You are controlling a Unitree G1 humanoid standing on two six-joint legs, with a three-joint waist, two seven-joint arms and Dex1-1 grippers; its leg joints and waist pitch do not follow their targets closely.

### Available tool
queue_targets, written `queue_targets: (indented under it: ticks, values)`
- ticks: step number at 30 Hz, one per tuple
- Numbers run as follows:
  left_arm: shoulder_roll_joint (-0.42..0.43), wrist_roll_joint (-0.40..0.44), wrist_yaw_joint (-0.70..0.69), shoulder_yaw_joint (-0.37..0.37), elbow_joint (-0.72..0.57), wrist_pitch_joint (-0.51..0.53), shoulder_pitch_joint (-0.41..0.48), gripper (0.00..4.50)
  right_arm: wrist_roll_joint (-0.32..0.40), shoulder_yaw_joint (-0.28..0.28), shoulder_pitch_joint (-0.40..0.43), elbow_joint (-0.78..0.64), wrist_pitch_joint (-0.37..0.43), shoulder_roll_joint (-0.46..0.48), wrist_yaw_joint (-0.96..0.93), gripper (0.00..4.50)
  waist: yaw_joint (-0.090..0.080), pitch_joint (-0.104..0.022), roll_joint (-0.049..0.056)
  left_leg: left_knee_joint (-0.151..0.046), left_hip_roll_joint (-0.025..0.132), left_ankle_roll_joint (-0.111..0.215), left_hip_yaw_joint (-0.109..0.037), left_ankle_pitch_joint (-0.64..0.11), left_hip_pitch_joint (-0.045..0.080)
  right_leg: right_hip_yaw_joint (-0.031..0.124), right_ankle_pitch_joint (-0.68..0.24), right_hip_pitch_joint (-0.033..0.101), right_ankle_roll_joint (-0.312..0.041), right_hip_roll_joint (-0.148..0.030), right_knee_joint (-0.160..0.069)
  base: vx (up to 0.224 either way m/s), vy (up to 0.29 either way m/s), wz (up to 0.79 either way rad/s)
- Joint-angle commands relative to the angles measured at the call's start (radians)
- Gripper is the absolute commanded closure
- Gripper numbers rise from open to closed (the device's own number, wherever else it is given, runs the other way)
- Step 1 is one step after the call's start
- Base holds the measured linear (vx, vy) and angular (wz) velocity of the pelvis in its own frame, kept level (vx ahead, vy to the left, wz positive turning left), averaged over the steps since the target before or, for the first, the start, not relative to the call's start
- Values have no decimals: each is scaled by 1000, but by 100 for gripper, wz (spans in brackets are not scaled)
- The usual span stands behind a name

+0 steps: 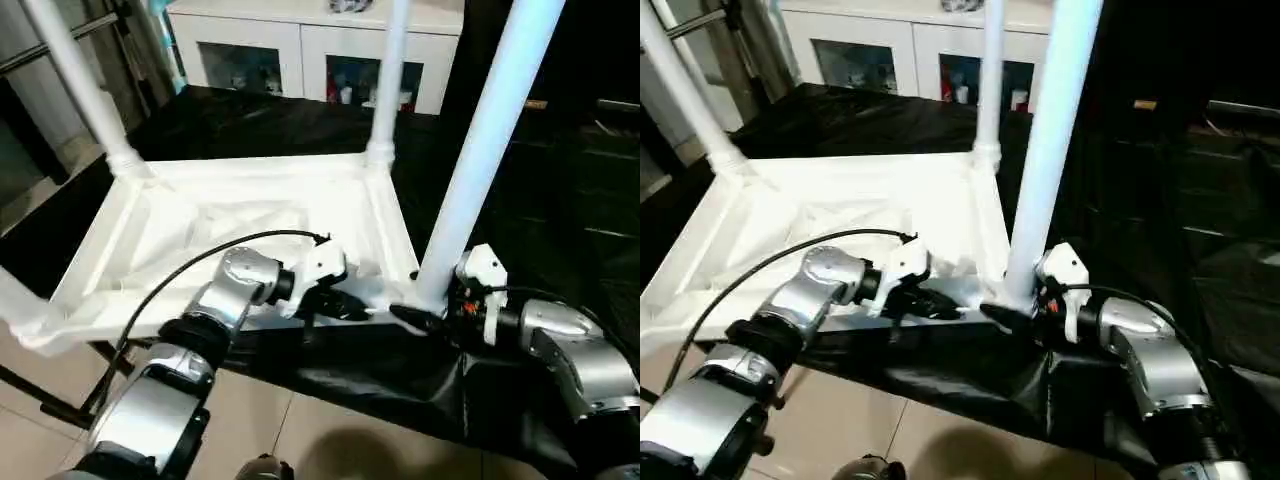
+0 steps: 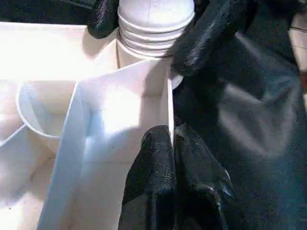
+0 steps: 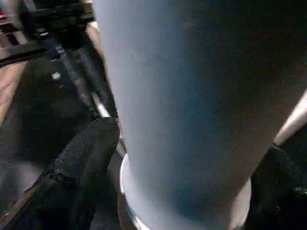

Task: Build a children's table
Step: Rotate leg to tighten

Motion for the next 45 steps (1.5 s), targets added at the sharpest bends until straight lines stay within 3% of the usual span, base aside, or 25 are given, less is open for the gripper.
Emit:
queue_targets:
  ticks: [1, 4, 11, 14, 16, 19, 21, 22, 24, 25, 26, 30, 32, 34, 35, 38, 40, 41, 45]
  values:
    - [-24, -47, -49, -12, -77, -30, -18, 450, 20, 53, 2, -34, 17, 8, 47, 103, -2, -67, -18, -69, 64, 74, -21, -271, 31, 41, -236, 39, -239, -72, -82, 0, 0, 0]
    - [-12, -48, -67, -13, -90, -25, -12, 450, 26, 65, 8, -43, 23, -2, 68, 144, 1, -68, -18, -70, 63, 71, -22, -264, 28, 40, -225, 40, -237, -72, -80, 0, 0, 0]
    - [-12, -47, -57, -11, -91, -21, -9, 450, 46, 69, 17, -66, 52, 13, 82, 174, 4, -70, -20, -67, 61, 76, -21, -242, 28, 40, -202, 39, -239, -71, -77, 0, 0, 0]
    - [-34, 1, 72, -6, -43, 4, -30, 450, 60, 43, 14, -51, 56, 56, 15, 175, 4, -69, -20, -67, 61, 68, -21, -250, 30, 40, -221, 37, -237, -72, -80, 0, 0, 0]
    - [-52, 27, 168, 2, 2, 8, -52, 450, 32, 24, -10, -6, 62, 96, -87, 176, 1, -68, -19, -69, 60, 59, -22, -259, 29, 40, -243, 35, -229, -71, -82, 0, 0, 0]
    - [-87, 42, 304, 21, 56, 37, -85, 450, -38, -11, -58, 100, 64, 164, -304, 176, -10, -66, -19, -75, 54, 18, -27, -301, 32, 37, -326, 35, -204, -73, -89, 0, 0, 0]
    - [-119, 47, 419, 39, 93, 80, -115, 450, -69, -34, -86, 167, 67, 208, -430, 176, -27, -65, -19, -78, 53, -2, -29, -312, 33, 37, -327, 34, -198, -72, -91, 0, 0, 0]
    - [-152, 46, 508, 53, 122, 104, -141, 450, -88, -47, -104, 200, 68, 254, -528, 176, -29, -67, -16, -76, 52, -3, -29, -311, 33, 37, -321, 36, -196, -71, -91, 0, 0, 0]
    - [-176, 41, 547, 61, 136, 107, -155, 450, -95, -53, -111, 207, 69, 291, -584, 176, -34, -70, -20, -73, 48, 7, -26, -279, 31, 38, -262, 38, -202, -70, -89, 0, 0, 0]
    - [-180, 40, 554, 62, 138, 107, -157, 450, -96, -54, -112, 208, 69, 298, -595, 176, -33, -71, -21, -71, 47, 17, -26, -263, 28, 38, -239, 42, -203, -71, -87, 0, 0, 0]
    - [-195, 39, 567, 63, 141, 102, -161, 450, -108, -47, -117, 208, 61, 322, -627, 177, -32, -73, -15, -67, 46, 43, -23, -217, 25, 38, -167, 43, -211, -67, -83, 0, 0, 0]
    - [-226, 33, 533, 58, 138, 75, -157, 450, -129, -2, -121, 193, 22, 372, -612, 177, -32, -72, -15, -66, 47, 64, -23, -217, 26, 36, -155, 45, -217, -67, -82, 0, 0, 0]
    - [-225, 30, 505, 54, 139, 58, -153, 450, -85, -20, -120, 184, 36, 379, -566, 121, -33, -71, -13, -69, 48, 62, -23, -240, 28, 36, -190, 44, -213, -67, -85, 0, 0, 0]
    - [-221, 29, 495, 51, 142, 52, -152, 450, -70, -25, -120, 178, 48, 375, -546, 104, -34, -70, -13, -71, 49, 57, -24, -258, 28, 36, -206, 45, -210, -66, -87, 0, 0, 0]
    - [-209, 26, 461, 45, 137, 35, -145, 450, -72, -16, -115, 164, 40, 348, -515, 97, -36, -70, -19, -71, 50, 57, -24, -259, 27, 37, -202, 46, -210, -67, -87, 0, 0, 0]
    - [-187, 20, 389, 38, 113, 13, -128, 450, -81, -4, -100, 138, 11, 299, -461, 64, -33, -72, -15, -69, 52, 69, -24, -235, 25, 38, -161, 47, -215, -67, -81, 0, 0, 0]
    - [-162, 17, 327, 30, 92, 1, -110, 450, -57, -3, -78, 92, 13, 249, -377, 64, -34, -72, -19, -69, 51, 75, -24, -229, 24, 36, -145, 49, -222, -66, -79, 0, 0, 0]
    - [-152, 15, 299, 26, 82, -12, -102, 450, -49, -2, -69, 74, 15, 227, -345, 64, -31, -71, -17, -65, 53, 94, -22, -216, 22, 37, -119, 51, -231, -68, -77, 0, 0, 0]
    - [-115, -15, 175, 21, 38, -31, -70, 450, -8, -4, -40, 11, 49, 143, -219, 64, -22, -70, -16, -64, 56, 103, -20, -226, 24, 37, -158, 48, -242, -68, -79, 0, 0, 0]
